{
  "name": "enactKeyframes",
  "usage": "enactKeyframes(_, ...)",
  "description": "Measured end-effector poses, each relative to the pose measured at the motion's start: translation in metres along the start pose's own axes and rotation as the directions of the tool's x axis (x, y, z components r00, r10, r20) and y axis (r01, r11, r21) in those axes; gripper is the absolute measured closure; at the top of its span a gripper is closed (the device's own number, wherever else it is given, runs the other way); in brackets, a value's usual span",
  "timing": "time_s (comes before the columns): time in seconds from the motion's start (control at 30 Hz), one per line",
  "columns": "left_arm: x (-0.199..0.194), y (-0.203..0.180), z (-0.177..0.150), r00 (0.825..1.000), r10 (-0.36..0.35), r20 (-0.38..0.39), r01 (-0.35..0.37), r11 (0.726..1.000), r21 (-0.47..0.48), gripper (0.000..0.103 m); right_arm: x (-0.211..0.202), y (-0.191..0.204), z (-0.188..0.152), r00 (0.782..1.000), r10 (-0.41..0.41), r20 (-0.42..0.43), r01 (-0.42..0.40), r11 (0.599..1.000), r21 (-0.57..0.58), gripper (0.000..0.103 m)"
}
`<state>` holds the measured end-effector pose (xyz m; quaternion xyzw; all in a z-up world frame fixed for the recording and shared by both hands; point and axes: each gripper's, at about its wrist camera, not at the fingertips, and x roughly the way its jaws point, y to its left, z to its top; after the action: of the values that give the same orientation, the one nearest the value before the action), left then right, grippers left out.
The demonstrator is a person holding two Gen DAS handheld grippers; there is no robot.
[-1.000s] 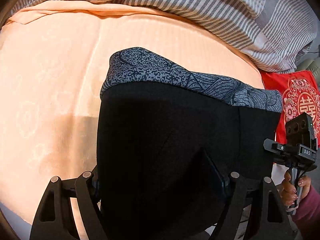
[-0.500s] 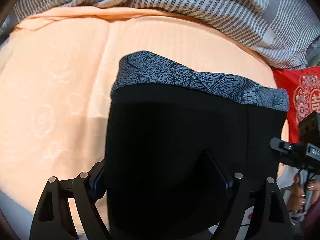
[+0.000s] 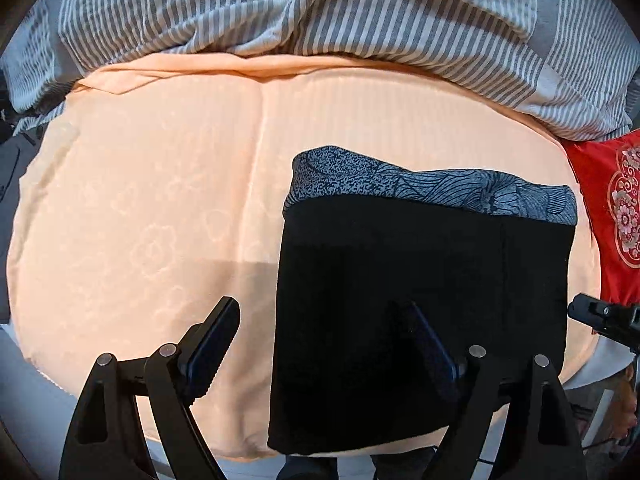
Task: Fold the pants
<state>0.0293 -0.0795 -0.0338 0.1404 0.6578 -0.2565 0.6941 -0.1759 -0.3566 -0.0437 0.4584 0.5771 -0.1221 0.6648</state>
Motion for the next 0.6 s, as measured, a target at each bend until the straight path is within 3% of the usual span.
enactKeyframes(0.07, -0.008, -0.003, -0.002, 1.0, -0.013, 0.012, 0.013, 1.0, -0.004, 0.017, -0.005, 0.01, -0.004, 0.999, -0.028, 0.018, 0.028, 0.999, -0.044, 0.069)
enactKeyframes(0.23, -0.01, -0.024, -0.011, 1.0, -0.025, 0.013, 0.024, 0.998, 0.053, 0.017, 0.003, 0.032, -0.015, 0.999, -0.047, 0.014, 0.048, 0.991, -0.124, 0.069)
enactKeyframes(0.4, 0.017, -0.035, -0.026, 0.999, 0.037, -0.027, -0.035, 0.995, 0.097, 0.017, 0.02, 0.037, -0.03, 0.989, -0.15, 0.015, 0.151, 0.971, -0.184, 0.069)
enactKeyframes(0.6, 0.027, -0.039, -0.031, 0.996, 0.078, -0.041, -0.072, 0.987, 0.141, 0.017, 0.024, 0.035, -0.036, 0.983, -0.183, 0.019, 0.183, 0.966, -0.185, 0.069)
